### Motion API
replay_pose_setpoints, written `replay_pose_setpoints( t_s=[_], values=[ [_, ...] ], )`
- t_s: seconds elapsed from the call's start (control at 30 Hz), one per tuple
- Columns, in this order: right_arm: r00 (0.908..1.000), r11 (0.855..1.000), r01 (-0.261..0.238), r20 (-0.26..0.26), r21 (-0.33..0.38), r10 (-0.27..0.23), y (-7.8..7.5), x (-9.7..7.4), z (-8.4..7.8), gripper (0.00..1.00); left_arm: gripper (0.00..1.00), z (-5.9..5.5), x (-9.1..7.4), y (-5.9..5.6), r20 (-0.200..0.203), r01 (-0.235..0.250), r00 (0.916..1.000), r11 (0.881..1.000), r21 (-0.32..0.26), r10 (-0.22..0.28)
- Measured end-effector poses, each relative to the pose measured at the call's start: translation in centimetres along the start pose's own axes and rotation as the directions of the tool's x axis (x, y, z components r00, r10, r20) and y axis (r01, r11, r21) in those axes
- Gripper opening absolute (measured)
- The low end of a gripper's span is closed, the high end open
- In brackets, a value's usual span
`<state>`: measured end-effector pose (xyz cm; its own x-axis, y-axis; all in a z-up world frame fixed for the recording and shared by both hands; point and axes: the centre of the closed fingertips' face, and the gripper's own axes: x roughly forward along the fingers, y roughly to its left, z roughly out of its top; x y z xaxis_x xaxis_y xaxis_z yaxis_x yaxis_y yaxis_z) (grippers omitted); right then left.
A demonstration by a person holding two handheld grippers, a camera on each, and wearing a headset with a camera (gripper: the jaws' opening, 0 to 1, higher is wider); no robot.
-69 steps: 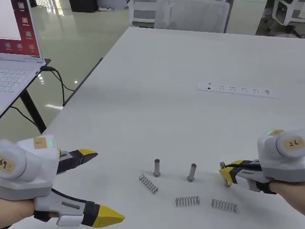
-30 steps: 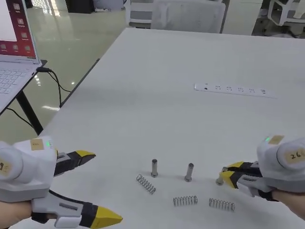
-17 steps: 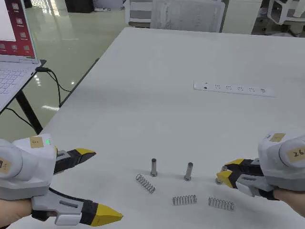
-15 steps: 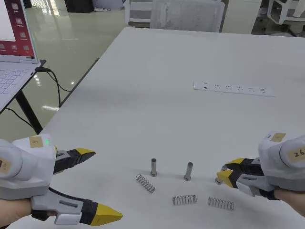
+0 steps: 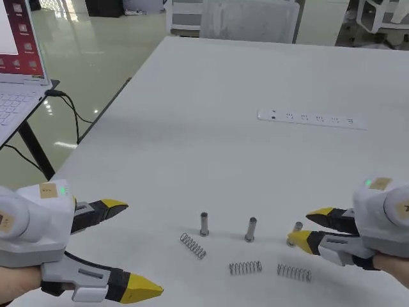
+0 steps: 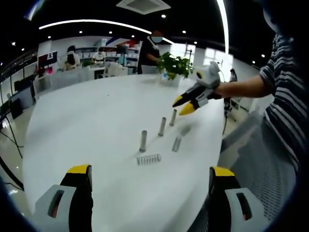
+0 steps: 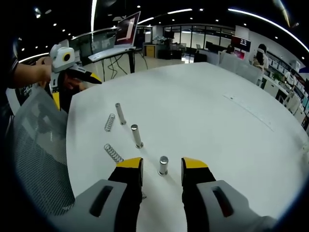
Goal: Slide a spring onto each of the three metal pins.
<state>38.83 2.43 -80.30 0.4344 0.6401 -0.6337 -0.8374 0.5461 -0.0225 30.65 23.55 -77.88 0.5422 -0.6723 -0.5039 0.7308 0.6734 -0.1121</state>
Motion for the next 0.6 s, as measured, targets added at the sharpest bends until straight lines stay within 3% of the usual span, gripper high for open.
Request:
replay_pose_setpoints(
  t_s=[0.27, 0.6],
  values=[
    [0.9996, 0.997, -0.026, 0.0, -0.071, 0.027, 0.9, -0.9, -0.2, 0.37, 0.98, 0.2, -0.1, 0.2, 0.002, 0.003, 1.0, 1.0, 0.002, -0.003],
    [0.9979, 0.98, -0.064, -0.018, -0.186, 0.062, 1.6, -2.0, -0.5, 0.44, 0.98, 0.4, 0.1, 0.0, 0.003, 0.014, 0.9999, 1.0, -0.002, -0.014]
  ],
)
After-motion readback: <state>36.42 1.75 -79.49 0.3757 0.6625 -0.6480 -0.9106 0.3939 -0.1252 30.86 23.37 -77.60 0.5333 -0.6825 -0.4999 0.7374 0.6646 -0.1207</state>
